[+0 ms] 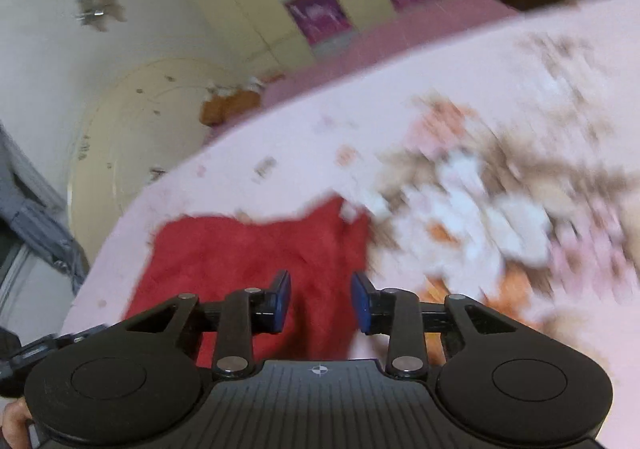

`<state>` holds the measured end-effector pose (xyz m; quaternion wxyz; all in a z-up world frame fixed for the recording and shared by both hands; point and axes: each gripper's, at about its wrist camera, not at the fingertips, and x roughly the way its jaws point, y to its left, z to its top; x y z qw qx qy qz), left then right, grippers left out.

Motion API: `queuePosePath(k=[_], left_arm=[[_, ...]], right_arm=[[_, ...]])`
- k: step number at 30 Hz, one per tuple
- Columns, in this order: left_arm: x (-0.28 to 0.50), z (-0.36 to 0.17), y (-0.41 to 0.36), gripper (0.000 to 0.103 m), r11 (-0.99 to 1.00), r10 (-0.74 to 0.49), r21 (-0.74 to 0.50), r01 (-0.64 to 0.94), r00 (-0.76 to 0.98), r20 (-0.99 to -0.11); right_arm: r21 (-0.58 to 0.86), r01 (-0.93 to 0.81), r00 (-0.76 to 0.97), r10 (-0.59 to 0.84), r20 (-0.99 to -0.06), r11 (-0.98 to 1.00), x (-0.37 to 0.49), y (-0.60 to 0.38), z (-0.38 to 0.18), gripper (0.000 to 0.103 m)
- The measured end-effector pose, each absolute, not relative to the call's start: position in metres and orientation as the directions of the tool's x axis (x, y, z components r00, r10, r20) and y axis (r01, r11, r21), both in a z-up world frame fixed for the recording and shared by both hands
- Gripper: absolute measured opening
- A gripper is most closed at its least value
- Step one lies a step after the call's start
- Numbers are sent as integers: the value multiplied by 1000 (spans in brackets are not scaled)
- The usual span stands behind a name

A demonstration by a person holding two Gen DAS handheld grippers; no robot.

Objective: Fold large clothes
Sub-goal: 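Lay the jacket end down onto the bundle and open both grippers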

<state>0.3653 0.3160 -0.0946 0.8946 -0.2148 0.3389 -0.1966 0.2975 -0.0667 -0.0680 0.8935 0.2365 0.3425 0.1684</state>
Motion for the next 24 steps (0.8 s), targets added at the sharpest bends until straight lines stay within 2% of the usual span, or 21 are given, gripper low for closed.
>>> queuePosePath(k=[1,4,9,18,24], left_arm=[[371,-91,306,50,834,-501,-500,231,695,-515],[396,-80,265,49,853,-512,-409,324,672,-535],[436,-92,226,49,875,-484,-314,369,635,-602],[463,-111,235,47,902,-430,-292,317,630,-646],[443,-98,265,45,919,-389,-310,242,675,-627]], right_arm=[[528,-174,702,480,-526,832,304,-54,-61,19],[458,-282,681,512,-524,843,327,-7,-49,18],[347,-340,640,485,-596,874,360,49,-67,19],[352,-192,644,388,-659,916,377,13,-115,19],[321,-128,669,320,-670,938,368,-25,-107,19]])
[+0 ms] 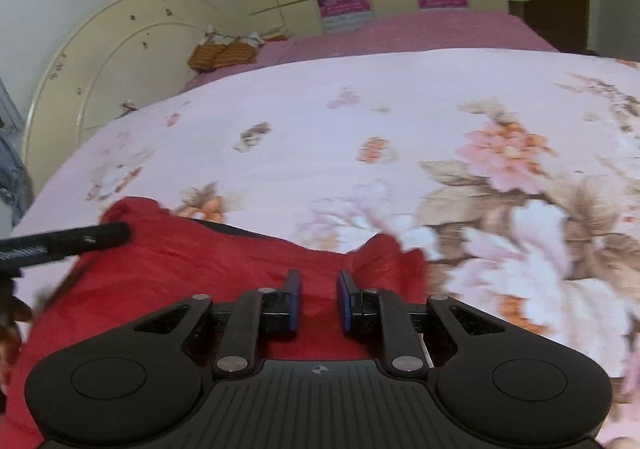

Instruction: Fold large clothes

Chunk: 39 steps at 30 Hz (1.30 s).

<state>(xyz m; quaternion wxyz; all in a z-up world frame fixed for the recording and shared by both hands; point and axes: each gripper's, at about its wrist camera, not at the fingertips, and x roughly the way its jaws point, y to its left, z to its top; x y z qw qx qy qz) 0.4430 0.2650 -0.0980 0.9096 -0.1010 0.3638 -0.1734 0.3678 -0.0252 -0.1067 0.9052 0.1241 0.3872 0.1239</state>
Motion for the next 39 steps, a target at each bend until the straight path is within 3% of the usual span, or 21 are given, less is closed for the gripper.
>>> queuePosePath(k=[4,9,19,25,28,33,39], left_arm=[[397,-79,257,46,903,-428,-309,299,690,-583],[366,-87,220,47,912,-406,-218,348,682,-609],[330,-82,249,46,942,-336,-214,260,711,-618],[286,-64,223,46,903,-425,-211,375,699,-575],[282,-82,209,48,911,-395,-160,380,689,-608],[268,-81,220,46,923,-381,-197,331,702,-601],[218,-63,224,46,911,-410,-210,356,718,-563]], right_arm=[[382,-185,716,390,-578,905,337,-29,-76,19],[323,-350,669,476,-570,879,311,12,-76,19],[338,-135,684,335,-648,931,300,-52,-103,19],[357,-297,712,454,-535,886,245,-38,-62,19],[316,-324,673,452,-585,892,244,-18,-76,19],[318,-220,655,381,-652,922,244,-29,-96,19],[352,-327,691,476,-544,877,184,-26,-49,19]])
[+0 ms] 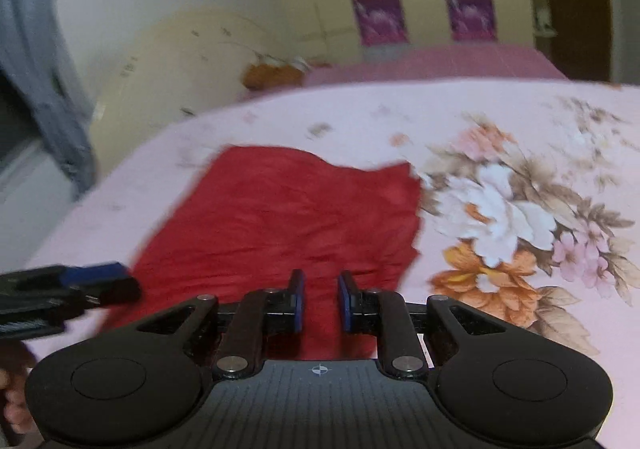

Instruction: Fold large clothes

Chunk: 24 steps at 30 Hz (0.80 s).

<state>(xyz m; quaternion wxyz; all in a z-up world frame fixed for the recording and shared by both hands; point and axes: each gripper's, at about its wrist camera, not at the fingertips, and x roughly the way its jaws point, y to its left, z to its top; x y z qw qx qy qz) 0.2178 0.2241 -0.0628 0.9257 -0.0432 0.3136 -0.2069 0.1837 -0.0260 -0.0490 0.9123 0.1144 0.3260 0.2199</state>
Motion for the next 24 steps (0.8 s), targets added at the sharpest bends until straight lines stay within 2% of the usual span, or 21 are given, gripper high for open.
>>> queuePosePath(k=[2,5,9,16,21,24], left_arm=[[205,-69,215,46,915,-393,-170,365,714,-580],[196,-84,206,47,932,-340,-118,343,715,-610],[184,-90,199,46,942,-303,-79,326,730,-613],[172,-90,203,46,947,-295,-88,307,731,-615],[155,-74,205,46,957,-265,-84,276,721,-640],[132,-51,198,47,964,-247,-81,253,744,-621]], right_arm=[[328,-387,673,507,-539,862,166,-13,-49,19],[219,-431,656,470,-590,876,153,11,-68,19],[249,-393,634,457,-624,885,152,11,-89,19],[232,-388,637,441,-632,892,149,10,-95,19],[248,-366,637,436,-636,897,127,-4,-73,19],[262,-351,663,436,-609,899,101,-17,-52,19]])
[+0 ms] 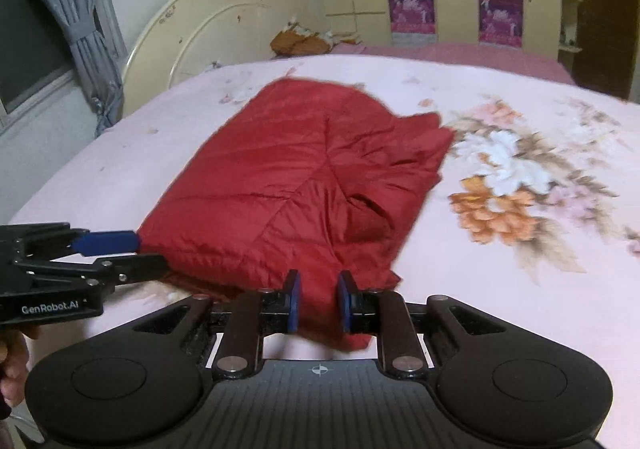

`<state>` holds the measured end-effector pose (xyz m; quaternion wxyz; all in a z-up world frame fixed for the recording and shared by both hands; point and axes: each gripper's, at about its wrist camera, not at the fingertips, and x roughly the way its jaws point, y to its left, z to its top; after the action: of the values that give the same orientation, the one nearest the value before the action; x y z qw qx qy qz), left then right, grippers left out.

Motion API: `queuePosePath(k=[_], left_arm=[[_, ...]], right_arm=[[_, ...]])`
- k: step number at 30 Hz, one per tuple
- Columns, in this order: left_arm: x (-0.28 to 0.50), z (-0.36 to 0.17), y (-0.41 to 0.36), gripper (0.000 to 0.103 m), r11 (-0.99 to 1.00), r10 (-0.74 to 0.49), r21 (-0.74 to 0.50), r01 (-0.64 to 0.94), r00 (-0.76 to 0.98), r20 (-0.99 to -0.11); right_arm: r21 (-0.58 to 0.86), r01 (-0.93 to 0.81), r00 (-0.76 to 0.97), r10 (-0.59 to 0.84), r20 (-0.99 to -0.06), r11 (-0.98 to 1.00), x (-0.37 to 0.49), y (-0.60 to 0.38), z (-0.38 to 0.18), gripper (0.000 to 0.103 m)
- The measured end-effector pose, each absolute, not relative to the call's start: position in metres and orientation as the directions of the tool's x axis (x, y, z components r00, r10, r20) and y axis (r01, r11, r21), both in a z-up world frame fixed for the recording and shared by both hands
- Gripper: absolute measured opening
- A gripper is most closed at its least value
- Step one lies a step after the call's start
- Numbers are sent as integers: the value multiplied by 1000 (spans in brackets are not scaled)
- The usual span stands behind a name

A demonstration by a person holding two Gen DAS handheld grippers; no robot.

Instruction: Fold large clothes

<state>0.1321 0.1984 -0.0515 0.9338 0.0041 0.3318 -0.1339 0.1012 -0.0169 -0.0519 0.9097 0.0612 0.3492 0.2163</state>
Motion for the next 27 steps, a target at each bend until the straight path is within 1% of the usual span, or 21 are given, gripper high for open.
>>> queuePosePath(k=[1,3,4,5,6,7,8,9,10,13,15,27], left_arm=[[126,-46,196,49,965,-247,-81,251,750,-614],[113,-34,188,56,966,-243,-79,246,762,-600],[108,-30,184,68,967,-240,-76,244,768,-594],[101,-26,180,83,969,-233,-69,239,778,-584],[95,-24,177,91,971,-223,-61,230,788,-574],[89,-20,173,103,976,-204,-48,215,803,-561],[81,-17,170,103,980,-182,-32,197,817,-547],[76,-14,168,103,981,-177,-26,195,817,-549],[72,-12,167,103,980,-180,-30,196,814,-553],[56,-7,164,103,983,-171,-35,182,814,-555],[45,-2,163,103,983,-172,-39,181,816,-552],[-10,21,160,103,987,-154,-48,151,840,-520]], right_arm=[[278,-341,671,439,-598,898,92,-23,-45,19],[293,-327,683,439,-583,898,76,-30,-33,19],[300,-322,689,440,-577,898,69,-32,-28,19],[301,-315,693,435,-575,900,63,-34,-24,19],[297,-303,697,423,-578,905,58,-36,-20,19],[290,-288,701,407,-586,913,52,-37,-17,23],[282,-275,707,392,-588,919,48,-38,-15,65],[265,-262,726,370,-579,928,42,-39,-12,102],[239,-261,750,352,-560,935,34,-41,-9,103],[169,-269,729,315,-607,948,21,-39,-7,103],[148,-262,743,297,-600,954,7,-42,-4,103],[189,-202,806,273,-526,961,-61,-66,30,103]])
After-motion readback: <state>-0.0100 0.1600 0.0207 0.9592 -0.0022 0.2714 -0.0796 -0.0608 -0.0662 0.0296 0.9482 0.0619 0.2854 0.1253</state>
